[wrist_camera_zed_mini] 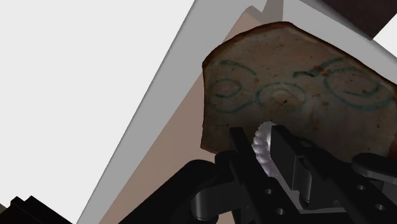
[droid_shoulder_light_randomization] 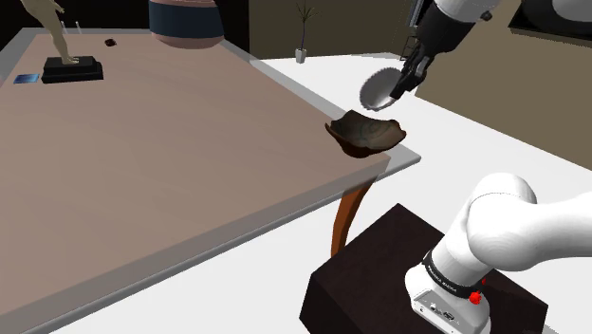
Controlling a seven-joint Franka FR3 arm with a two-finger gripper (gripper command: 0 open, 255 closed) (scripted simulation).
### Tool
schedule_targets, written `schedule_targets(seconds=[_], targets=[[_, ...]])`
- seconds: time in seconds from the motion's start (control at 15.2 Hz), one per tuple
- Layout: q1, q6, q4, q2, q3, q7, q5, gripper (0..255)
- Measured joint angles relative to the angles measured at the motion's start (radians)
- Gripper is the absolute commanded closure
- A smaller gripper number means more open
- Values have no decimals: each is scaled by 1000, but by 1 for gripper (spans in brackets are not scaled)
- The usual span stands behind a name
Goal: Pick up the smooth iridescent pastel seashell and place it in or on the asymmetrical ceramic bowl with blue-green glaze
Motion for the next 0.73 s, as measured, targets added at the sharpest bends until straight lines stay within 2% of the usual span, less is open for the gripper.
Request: schedule_targets(seconds=[0.46, 0.73], targets=[[9, 68, -118, -47, 1, 17, 1, 255], [11, 80, -137, -54, 2, 21, 2, 255]])
